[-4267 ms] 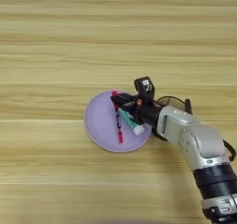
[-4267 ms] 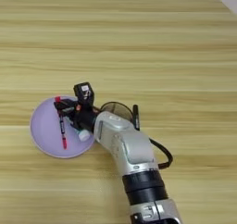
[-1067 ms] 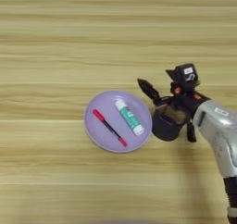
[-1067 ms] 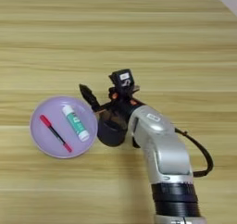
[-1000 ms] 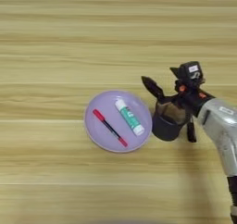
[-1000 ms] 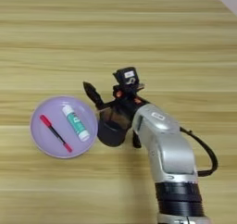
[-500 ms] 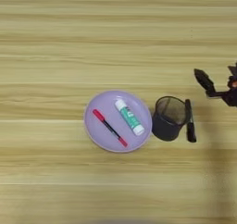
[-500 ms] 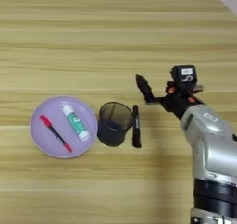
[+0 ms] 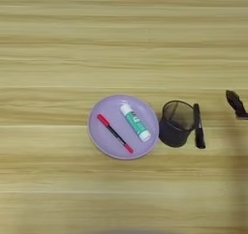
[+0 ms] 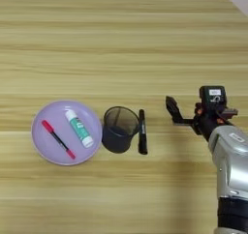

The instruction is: Move the objects on the table

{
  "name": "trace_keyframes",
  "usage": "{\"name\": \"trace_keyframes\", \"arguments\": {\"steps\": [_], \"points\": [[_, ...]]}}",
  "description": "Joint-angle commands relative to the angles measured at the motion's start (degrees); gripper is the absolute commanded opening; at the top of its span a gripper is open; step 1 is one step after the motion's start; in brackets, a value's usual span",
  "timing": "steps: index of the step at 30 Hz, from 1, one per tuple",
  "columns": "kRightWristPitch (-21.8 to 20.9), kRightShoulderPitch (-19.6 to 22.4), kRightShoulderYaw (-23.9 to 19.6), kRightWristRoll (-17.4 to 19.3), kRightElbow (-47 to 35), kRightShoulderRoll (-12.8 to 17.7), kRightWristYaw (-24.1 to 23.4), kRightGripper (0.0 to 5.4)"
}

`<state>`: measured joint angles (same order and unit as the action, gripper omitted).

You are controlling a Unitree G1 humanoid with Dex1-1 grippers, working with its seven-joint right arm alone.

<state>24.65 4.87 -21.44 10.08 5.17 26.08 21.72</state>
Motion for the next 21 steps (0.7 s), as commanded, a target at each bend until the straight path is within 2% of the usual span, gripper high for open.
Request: {"name": "trace_keyframes", "arguments": {"steps": [1, 5, 11, 21], "points": [[-2.58, 1.52, 0.72, -0.74, -1.51, 1.33, -1.11, 5.37], [-2.57, 0.75, 2.84, -2.97, 0.33, 1.20, -2.23, 5.37], [-3.59, 1.19, 4.94, -4.33, 3.40, 0.57, -2.50, 5.37], [-7.53, 3.53, 9.07, -7.92, 10.45, 0.48, -3.00, 5.37]]}}
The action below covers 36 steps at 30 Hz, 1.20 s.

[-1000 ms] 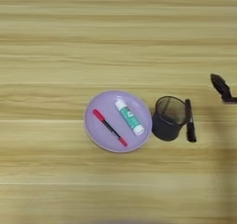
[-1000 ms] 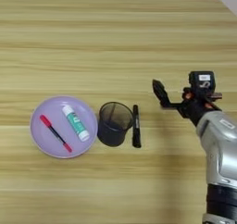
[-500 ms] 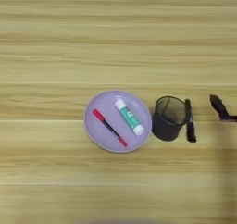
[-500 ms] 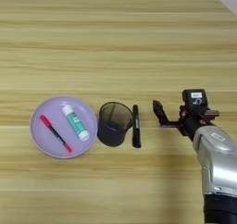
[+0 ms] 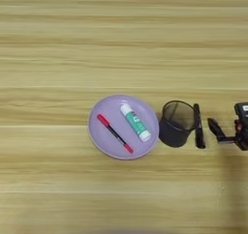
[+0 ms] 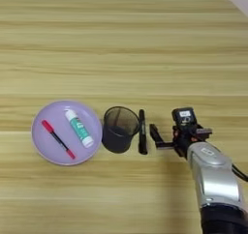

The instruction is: Move the objects on the table

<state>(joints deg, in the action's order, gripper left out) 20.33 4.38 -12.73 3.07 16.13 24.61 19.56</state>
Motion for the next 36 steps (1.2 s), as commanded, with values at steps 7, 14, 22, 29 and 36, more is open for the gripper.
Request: {"name": "trace_keyframes", "arguments": {"steps": [7, 14, 22, 29, 36], "points": [[-4.54, 5.05, 2.40, -1.52, 1.67, 0.76, -0.71, 5.37], [-6.17, 6.77, 4.54, -3.00, 5.43, 0.16, -1.41, 5.37], [-9.24, 8.46, 5.93, -5.29, 10.15, 0.12, -2.95, 5.37], [-10.12, 9.40, 6.91, -6.83, 12.84, 0.24, -3.86, 5.37], [-9.81, 10.59, 7.81, -8.85, 15.02, 1.06, -5.17, 5.37]]}}
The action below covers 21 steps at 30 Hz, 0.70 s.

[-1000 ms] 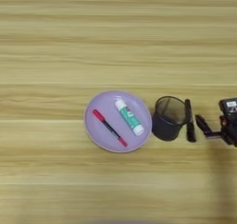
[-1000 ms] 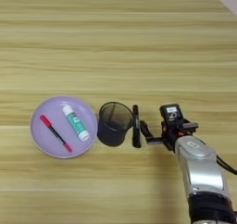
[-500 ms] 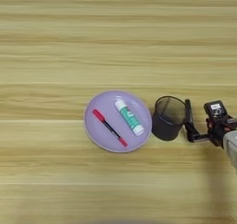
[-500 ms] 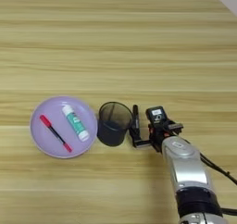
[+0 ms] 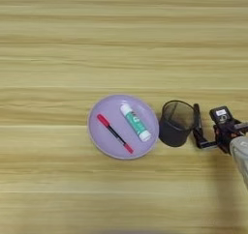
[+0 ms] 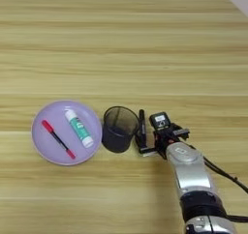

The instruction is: Move the objects on the table

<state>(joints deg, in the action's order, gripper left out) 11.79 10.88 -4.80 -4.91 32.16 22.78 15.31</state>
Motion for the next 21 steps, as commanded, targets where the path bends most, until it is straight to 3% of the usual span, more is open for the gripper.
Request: {"name": "trace_keyframes", "arguments": {"steps": [1, 21], "points": [[-1.32, 4.14, -0.10, -0.96, -0.86, 2.89, -0.88, 5.37], [-2.90, 9.88, 1.37, -2.36, 10.15, 4.62, 1.03, 5.37]]}}
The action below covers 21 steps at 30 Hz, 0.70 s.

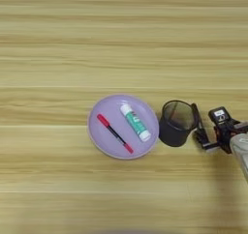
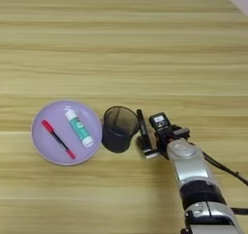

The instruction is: Move the objects on the table

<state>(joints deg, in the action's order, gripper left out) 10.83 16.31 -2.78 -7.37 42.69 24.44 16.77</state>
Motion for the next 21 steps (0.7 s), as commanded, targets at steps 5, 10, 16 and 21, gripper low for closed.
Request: {"name": "trace_keyframes", "arguments": {"steps": [5, 10, 16, 21], "points": [[-3.03, 5.71, -0.74, 0.25, 1.86, 2.96, -0.65, 5.37], [-3.34, 6.48, -0.64, 0.68, 3.51, 2.65, 0.34, 5.12], [-2.12, 6.93, -1.39, 2.35, 4.06, 2.26, 2.79, 4.45], [0.03, 7.09, -1.70, 4.13, 4.23, 1.58, 5.42, 4.00]]}}
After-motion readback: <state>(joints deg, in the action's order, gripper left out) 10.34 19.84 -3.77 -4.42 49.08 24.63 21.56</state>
